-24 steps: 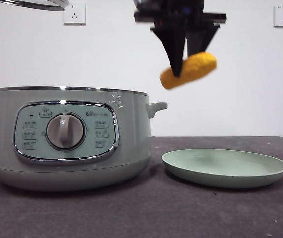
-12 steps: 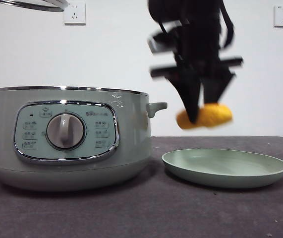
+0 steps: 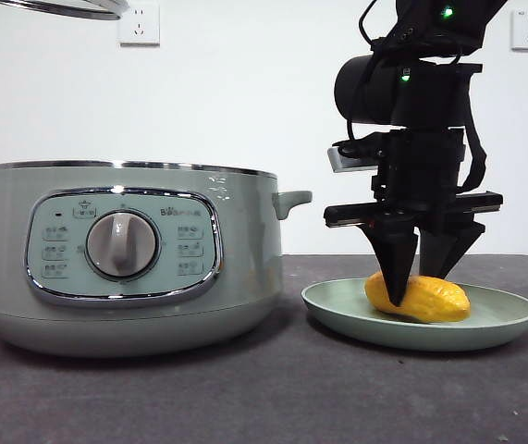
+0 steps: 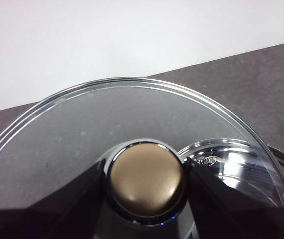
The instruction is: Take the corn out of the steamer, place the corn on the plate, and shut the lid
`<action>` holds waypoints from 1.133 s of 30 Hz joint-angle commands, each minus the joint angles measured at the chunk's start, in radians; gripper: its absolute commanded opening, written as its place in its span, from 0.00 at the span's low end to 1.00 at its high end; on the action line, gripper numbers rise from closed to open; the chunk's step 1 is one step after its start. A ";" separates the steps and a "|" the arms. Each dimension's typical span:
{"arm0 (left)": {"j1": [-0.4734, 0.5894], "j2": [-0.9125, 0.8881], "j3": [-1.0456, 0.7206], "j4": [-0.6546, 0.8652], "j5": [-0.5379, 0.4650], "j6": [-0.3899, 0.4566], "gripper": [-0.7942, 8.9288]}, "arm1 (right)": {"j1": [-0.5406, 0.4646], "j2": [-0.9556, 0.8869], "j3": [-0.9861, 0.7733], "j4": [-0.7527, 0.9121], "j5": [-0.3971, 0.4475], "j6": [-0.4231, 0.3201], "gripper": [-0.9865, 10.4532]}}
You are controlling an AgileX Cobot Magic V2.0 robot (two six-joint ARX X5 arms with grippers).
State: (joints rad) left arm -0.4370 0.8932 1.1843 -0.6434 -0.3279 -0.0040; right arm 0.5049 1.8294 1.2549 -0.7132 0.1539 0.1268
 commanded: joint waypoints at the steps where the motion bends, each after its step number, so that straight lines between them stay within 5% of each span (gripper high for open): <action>1: 0.000 0.004 0.016 0.053 0.011 -0.004 0.07 | -0.003 0.001 -0.013 0.000 -0.008 -0.002 0.10; 3: 0.000 0.013 0.016 0.055 0.047 -0.013 0.07 | -0.011 0.001 -0.013 -0.002 -0.034 -0.002 0.13; 8: 0.000 0.041 0.016 0.063 0.118 -0.022 0.07 | -0.018 0.001 -0.013 -0.002 -0.047 0.000 0.40; 16: -0.001 0.101 0.016 0.092 0.206 -0.031 0.07 | -0.021 -0.051 -0.013 -0.014 -0.048 0.000 0.40; 34: -0.003 0.325 0.016 0.157 0.311 -0.076 0.07 | -0.022 -0.513 -0.012 -0.059 -0.043 0.003 0.39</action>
State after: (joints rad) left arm -0.4377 1.2194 1.1843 -0.5385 -0.0231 -0.0639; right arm 0.4839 1.3197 1.2469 -0.7696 0.1074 0.1257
